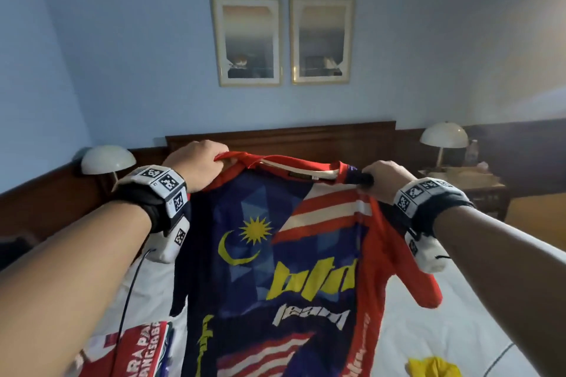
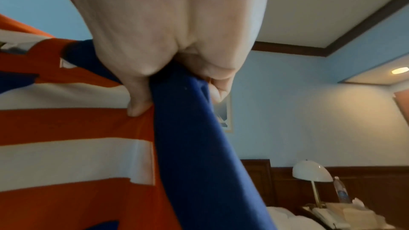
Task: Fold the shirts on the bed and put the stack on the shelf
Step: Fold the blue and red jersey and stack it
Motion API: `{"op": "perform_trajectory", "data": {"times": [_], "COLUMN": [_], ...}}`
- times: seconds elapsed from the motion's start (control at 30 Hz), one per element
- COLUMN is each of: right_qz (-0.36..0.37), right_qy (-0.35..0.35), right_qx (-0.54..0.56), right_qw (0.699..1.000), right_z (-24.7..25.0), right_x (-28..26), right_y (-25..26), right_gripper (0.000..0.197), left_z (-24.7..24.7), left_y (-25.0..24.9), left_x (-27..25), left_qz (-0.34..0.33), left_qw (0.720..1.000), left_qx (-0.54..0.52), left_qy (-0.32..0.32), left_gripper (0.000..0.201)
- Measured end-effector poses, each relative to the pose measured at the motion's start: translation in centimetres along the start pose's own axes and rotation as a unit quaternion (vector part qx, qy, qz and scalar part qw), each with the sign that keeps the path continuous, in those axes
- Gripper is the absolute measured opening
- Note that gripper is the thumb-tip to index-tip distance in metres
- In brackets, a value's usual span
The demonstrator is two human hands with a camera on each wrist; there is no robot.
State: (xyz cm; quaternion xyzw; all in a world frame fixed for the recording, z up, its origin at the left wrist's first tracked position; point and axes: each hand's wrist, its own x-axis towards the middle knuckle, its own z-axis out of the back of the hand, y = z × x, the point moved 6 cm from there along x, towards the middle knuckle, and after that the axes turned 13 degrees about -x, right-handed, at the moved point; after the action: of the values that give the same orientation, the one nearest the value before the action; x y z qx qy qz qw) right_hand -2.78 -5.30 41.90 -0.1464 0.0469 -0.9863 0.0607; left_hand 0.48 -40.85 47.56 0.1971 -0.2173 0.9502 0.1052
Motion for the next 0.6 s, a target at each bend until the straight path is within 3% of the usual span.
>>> {"op": "perform_trajectory", "data": {"times": [0.13, 0.23, 0.27, 0.33, 0.4, 0.43, 0.5, 0.53, 0.6], "right_qz": [-0.021, 0.034, 0.061, 0.116, 0.153, 0.163, 0.162, 0.159, 0.162], "right_qy": [-0.017, -0.059, -0.077, -0.098, -0.102, -0.101, -0.089, -0.08, -0.048], "right_qx": [0.106, 0.18, 0.193, 0.199, 0.182, 0.169, 0.129, 0.106, 0.061], "right_qw": [0.994, 0.981, 0.976, 0.968, 0.966, 0.967, 0.974, 0.978, 0.984], "right_z": [0.5, 2.1, 2.8, 4.4, 5.8, 6.2, 6.6, 6.4, 5.0], "right_x": [0.1, 0.0, -0.1, -0.2, -0.4, -0.5, -0.7, -0.9, -1.4], "right_y": [-0.1, 2.2, 3.4, 6.3, 9.2, 10.3, 11.2, 11.0, 9.9], "right_gripper": [0.014, 0.018, 0.015, 0.013, 0.014, 0.015, 0.007, 0.005, 0.009], "left_z": [0.3, 0.5, 0.1, -2.4, -5.7, -6.9, -7.5, -7.1, -6.1], "left_y": [1.4, 1.0, 0.5, -2.1, -5.7, -6.7, -7.5, -7.4, -6.5], "left_x": [0.2, 0.0, -0.1, -0.6, -1.6, -1.5, -0.9, -0.7, -0.5], "left_qz": [0.078, 0.104, 0.098, 0.044, -0.007, -0.042, -0.075, -0.079, -0.07], "left_qw": [0.995, 0.989, 0.991, 0.994, 0.968, 0.963, 0.973, 0.978, 0.982], "left_qx": [0.054, 0.107, 0.09, -0.025, -0.174, -0.202, -0.182, -0.165, -0.157], "left_qy": [0.019, 0.017, 0.023, 0.099, 0.181, 0.176, 0.12, 0.097, 0.085], "left_gripper": [0.044, 0.044, 0.048, 0.079, 0.09, 0.075, 0.026, 0.014, 0.013]}}
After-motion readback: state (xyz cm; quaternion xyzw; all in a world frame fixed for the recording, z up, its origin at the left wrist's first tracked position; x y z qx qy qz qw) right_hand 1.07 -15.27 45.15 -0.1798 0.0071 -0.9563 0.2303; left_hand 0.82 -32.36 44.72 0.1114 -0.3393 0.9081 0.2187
